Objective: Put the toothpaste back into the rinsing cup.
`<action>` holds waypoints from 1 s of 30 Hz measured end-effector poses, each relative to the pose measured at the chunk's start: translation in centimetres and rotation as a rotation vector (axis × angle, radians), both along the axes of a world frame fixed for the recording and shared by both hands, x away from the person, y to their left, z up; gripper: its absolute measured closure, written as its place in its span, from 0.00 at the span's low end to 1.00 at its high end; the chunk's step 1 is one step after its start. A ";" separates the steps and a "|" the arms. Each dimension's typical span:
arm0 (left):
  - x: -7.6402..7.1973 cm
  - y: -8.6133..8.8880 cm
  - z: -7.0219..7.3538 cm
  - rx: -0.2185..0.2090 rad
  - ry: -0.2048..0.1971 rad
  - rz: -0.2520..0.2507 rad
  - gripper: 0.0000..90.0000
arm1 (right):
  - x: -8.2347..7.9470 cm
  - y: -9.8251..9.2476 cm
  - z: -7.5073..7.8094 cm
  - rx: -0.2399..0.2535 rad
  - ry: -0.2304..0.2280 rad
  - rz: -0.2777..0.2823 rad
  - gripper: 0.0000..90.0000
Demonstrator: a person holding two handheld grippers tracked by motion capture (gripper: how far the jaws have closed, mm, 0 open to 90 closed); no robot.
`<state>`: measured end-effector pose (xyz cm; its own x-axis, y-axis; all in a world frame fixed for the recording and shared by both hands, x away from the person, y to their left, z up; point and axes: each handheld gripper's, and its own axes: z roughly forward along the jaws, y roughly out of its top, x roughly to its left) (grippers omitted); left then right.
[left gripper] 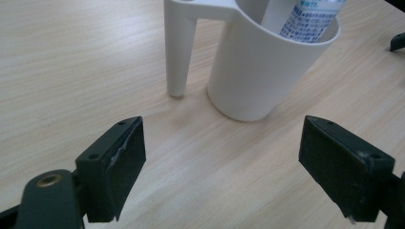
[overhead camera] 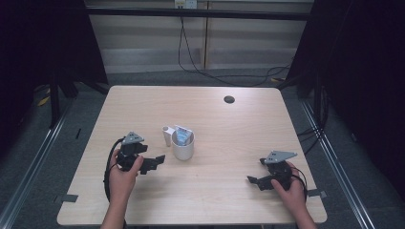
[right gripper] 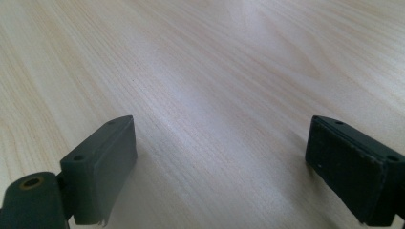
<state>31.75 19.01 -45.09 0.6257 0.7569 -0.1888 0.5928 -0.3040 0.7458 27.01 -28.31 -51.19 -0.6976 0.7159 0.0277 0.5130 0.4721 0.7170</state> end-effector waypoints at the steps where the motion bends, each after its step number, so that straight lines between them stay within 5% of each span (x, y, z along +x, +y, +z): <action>1: 0.0 0.1 -0.1 0.000 0.002 0.004 0.18 | 0.0 0.0 0.0 0.001 -0.001 0.001 0.11; 30: -0.7 2.9 -3.1 0.047 0.036 0.059 0.18 | 0.0 0.0 0.0 0.001 -0.001 0.001 0.11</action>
